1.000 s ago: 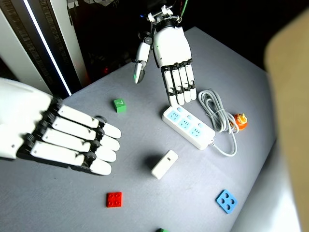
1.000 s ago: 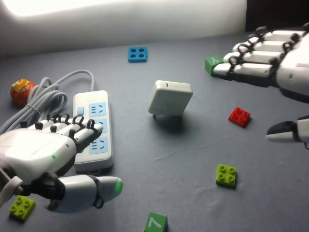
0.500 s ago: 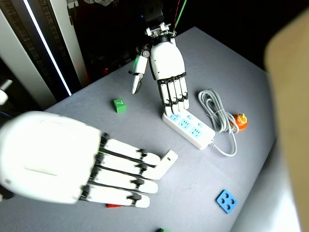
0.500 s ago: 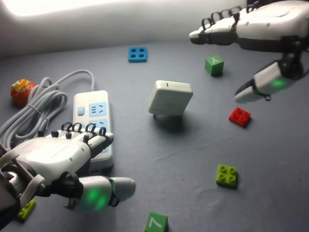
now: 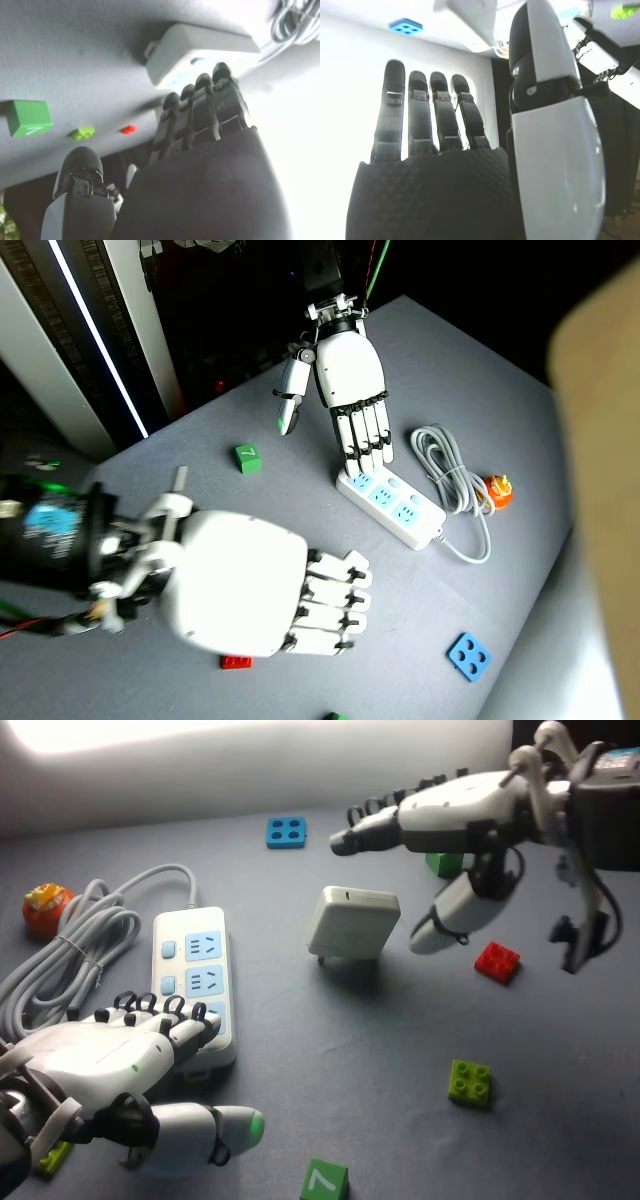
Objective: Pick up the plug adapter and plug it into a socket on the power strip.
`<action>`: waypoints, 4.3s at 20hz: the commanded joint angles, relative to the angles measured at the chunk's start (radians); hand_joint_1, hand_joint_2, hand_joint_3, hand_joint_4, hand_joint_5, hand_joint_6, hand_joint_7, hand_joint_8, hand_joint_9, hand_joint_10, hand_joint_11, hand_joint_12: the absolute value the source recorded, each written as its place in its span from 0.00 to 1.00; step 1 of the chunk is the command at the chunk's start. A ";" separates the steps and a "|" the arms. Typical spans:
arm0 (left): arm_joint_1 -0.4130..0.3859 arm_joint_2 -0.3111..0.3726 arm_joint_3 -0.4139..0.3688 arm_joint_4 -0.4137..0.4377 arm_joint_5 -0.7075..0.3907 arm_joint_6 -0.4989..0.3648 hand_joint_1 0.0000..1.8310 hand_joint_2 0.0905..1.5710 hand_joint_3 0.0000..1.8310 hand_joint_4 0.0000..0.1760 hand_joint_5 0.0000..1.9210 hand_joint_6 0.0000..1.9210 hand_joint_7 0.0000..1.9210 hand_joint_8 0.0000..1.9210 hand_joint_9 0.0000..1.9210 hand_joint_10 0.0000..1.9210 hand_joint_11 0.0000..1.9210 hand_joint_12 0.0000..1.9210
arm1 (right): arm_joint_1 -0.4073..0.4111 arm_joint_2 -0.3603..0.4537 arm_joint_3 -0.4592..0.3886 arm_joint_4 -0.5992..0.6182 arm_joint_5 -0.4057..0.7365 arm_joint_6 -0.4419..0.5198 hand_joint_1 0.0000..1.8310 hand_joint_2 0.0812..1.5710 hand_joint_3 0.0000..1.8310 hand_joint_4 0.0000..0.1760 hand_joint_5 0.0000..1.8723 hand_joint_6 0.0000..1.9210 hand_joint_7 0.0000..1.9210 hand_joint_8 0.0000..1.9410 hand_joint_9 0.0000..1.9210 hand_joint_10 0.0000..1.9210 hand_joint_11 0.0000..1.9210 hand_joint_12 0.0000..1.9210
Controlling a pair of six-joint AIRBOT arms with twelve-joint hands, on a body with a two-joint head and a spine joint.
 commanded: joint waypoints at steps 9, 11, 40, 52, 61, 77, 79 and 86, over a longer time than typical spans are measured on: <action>-0.009 -0.015 0.002 0.032 -0.044 0.001 0.00 0.74 0.00 0.00 0.01 0.00 0.00 0.00 0.00 0.00 0.01 0.01 | -0.028 -0.111 0.120 0.001 0.088 0.140 0.68 0.61 0.00 0.00 0.08 0.00 0.07 0.00 0.07 0.00 0.00 0.35; -0.013 -0.025 0.003 0.032 -0.044 0.004 0.00 0.74 0.00 0.00 0.00 0.00 0.00 0.00 0.00 0.00 0.01 0.01 | -0.038 -0.130 0.145 0.001 0.096 0.191 0.68 0.61 0.00 0.00 0.09 0.00 0.09 0.00 0.09 0.01 0.00 0.38; -0.017 -0.054 0.064 -0.051 -0.022 0.017 0.00 0.74 0.00 0.00 0.02 0.00 0.01 0.00 0.01 0.00 0.01 0.01 | -0.098 -0.288 0.331 0.000 0.111 0.265 0.62 0.64 0.00 0.00 0.31 0.01 0.31 0.00 0.29 0.01 0.04 0.54; -0.013 -0.043 0.060 -0.120 0.007 0.017 0.00 0.73 0.00 0.00 0.02 0.00 0.02 0.00 0.02 0.00 0.01 0.01 | -0.104 -0.288 0.333 0.000 0.112 0.265 0.64 0.65 0.00 0.00 0.37 0.01 0.37 0.01 0.36 0.01 0.10 0.54; -0.017 -0.042 0.055 -0.132 0.017 0.017 0.00 0.74 0.00 0.00 0.03 0.00 0.02 0.00 0.02 0.00 0.01 0.01 | -0.106 -0.288 0.333 0.000 0.109 0.268 0.68 0.67 0.00 0.00 0.54 0.43 0.59 0.43 0.66 0.04 0.41 0.52; -0.022 -0.046 0.049 -0.132 0.047 0.061 0.00 0.73 0.00 0.00 0.02 0.00 0.02 0.00 0.03 0.00 0.03 0.04 | 0.024 -0.206 0.242 0.001 -0.027 0.067 0.76 0.65 0.00 0.00 0.55 0.38 0.59 0.43 0.55 0.49 0.43 0.53; -0.024 -0.047 0.051 -0.132 0.048 0.061 0.00 0.72 0.00 0.00 0.03 0.00 0.03 0.00 0.04 0.00 0.01 0.13 | 0.056 -0.206 0.243 0.001 -0.039 0.071 0.76 0.65 0.00 0.00 0.57 0.34 0.60 0.40 0.56 0.50 0.43 0.53; -0.029 -0.046 0.055 -0.132 0.052 0.061 0.00 0.73 0.00 0.00 0.04 0.00 0.04 0.00 0.05 0.00 0.00 0.21 | 0.149 -0.282 0.254 -0.577 -0.212 0.324 0.69 0.66 0.00 0.00 0.57 0.36 0.60 0.43 0.62 0.19 0.43 0.52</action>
